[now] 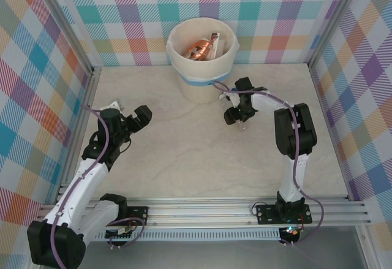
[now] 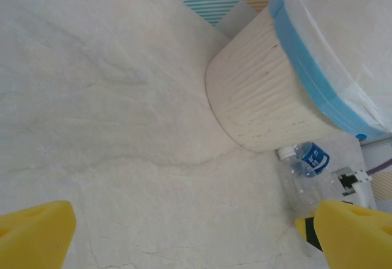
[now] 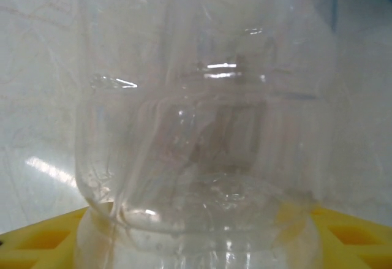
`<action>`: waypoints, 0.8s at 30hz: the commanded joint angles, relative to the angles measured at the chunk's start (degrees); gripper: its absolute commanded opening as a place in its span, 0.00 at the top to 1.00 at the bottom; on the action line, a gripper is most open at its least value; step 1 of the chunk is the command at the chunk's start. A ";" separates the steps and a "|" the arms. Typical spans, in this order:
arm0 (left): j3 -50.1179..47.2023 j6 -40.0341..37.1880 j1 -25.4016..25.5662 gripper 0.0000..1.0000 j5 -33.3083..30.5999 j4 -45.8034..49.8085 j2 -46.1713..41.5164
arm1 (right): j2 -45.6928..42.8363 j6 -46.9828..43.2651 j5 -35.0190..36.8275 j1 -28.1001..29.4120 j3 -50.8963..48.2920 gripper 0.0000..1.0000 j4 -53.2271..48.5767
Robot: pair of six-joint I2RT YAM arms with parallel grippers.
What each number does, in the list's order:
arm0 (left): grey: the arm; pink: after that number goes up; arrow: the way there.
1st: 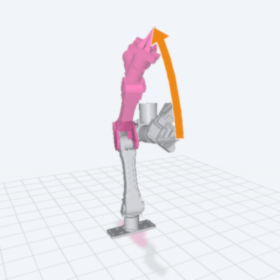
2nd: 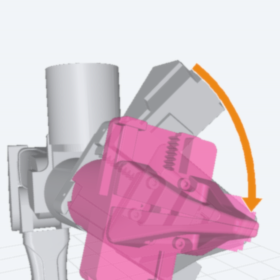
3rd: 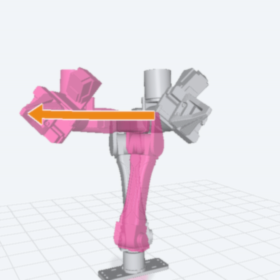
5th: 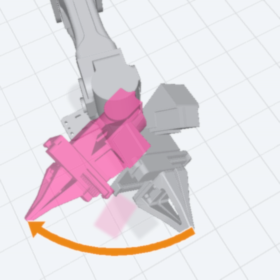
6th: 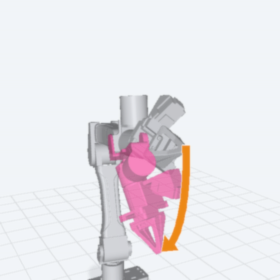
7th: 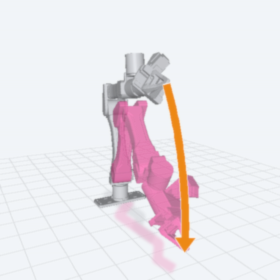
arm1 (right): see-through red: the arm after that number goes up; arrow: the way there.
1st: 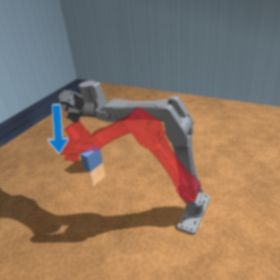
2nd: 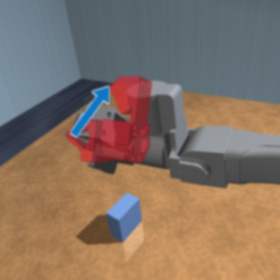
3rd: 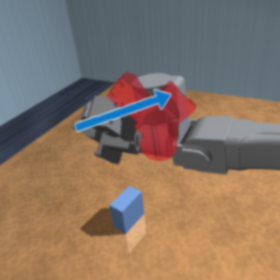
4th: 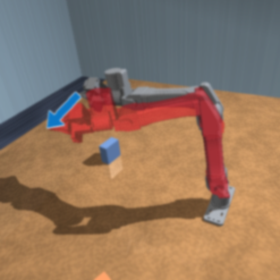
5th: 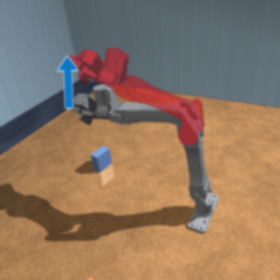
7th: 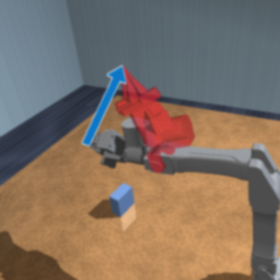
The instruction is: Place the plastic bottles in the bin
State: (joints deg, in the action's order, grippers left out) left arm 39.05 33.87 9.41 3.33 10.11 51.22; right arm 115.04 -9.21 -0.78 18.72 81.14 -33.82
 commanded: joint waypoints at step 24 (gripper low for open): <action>-7.80 7.89 -10.44 0.00 5.79 -0.38 -1.60 | -23.28 18.05 -11.41 12.29 8.35 0.49 26.68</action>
State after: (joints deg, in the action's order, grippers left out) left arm 32.32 41.12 0.14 7.68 10.37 51.16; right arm 88.16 4.29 -11.62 31.11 83.96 -14.33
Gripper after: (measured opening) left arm 0.999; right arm 0.525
